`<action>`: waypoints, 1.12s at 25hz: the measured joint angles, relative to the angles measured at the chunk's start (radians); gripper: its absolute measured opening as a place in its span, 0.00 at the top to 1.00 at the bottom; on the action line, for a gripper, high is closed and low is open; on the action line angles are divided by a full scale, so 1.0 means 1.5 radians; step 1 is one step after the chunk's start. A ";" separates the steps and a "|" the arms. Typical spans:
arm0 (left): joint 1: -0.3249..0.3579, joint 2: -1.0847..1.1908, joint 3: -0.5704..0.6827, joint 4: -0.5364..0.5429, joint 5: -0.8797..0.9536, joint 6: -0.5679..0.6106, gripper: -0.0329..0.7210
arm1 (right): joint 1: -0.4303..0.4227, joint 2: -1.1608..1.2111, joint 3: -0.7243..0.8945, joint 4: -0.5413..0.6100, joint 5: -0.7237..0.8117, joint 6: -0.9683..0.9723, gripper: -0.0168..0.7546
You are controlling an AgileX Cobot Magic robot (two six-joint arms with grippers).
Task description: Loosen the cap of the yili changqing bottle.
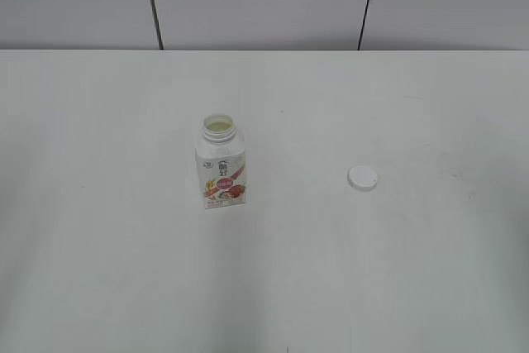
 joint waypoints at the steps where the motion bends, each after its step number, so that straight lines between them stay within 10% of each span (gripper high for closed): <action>1: 0.000 -0.022 0.003 0.000 0.000 0.000 0.33 | 0.000 -0.023 0.012 0.000 0.000 0.000 0.22; 28: 0.000 -0.405 0.112 -0.017 -0.098 0.003 0.33 | 0.000 -0.417 0.186 0.014 0.008 0.018 0.22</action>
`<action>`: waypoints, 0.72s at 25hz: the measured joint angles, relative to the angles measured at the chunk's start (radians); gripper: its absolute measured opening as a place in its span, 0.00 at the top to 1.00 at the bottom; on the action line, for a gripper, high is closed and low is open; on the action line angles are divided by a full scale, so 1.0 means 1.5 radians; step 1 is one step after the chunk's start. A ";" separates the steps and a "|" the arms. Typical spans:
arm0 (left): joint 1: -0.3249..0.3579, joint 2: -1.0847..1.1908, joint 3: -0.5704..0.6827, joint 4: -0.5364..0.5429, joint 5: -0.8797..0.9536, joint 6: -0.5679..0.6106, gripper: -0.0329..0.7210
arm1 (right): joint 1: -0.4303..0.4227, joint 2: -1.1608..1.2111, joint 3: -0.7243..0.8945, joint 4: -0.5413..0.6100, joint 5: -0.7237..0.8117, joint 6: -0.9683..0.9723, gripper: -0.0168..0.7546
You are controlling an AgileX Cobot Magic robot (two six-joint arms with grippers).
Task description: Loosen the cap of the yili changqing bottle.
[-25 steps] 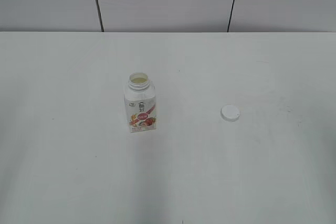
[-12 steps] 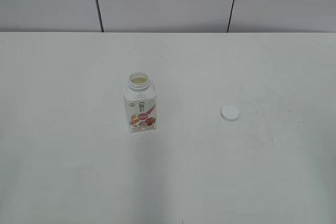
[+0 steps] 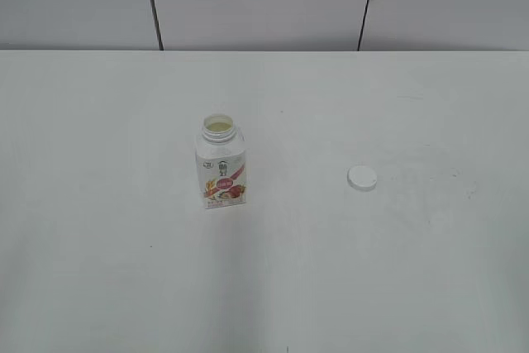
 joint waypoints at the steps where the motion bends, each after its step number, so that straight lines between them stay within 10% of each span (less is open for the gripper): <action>1: 0.000 0.000 0.001 -0.001 -0.002 0.001 0.33 | 0.000 -0.014 0.000 0.000 0.000 0.000 0.22; 18: 0.000 -0.001 0.002 -0.004 -0.008 0.005 0.33 | 0.000 -0.024 0.032 -0.006 -0.081 0.017 0.22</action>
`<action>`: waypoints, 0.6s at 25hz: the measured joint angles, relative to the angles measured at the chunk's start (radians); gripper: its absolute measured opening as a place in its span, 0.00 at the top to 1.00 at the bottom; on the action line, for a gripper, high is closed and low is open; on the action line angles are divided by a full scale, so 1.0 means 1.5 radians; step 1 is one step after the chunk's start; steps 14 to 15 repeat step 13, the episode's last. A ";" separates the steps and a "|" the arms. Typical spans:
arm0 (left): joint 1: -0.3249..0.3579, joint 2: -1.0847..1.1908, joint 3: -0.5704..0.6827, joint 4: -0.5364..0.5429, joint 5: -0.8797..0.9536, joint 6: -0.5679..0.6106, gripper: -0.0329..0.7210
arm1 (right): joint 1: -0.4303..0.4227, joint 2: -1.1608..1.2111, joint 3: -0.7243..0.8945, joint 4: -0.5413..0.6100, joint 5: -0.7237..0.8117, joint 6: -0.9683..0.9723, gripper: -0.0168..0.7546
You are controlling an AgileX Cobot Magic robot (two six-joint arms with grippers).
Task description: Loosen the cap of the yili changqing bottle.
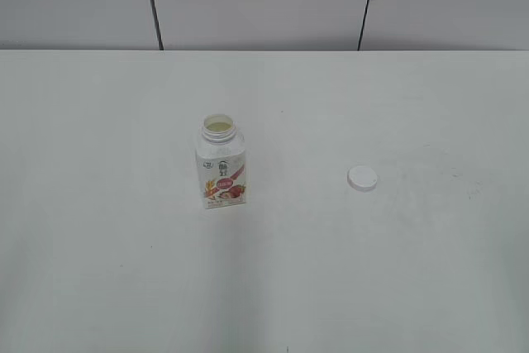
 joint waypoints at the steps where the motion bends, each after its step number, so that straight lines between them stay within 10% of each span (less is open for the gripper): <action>1: 0.000 0.000 0.000 0.000 0.000 0.000 0.33 | 0.000 0.000 0.000 0.000 0.000 0.000 0.22; 15: 0.000 0.000 0.000 0.000 0.000 0.000 0.33 | 0.000 0.000 0.000 -0.003 -0.001 0.000 0.22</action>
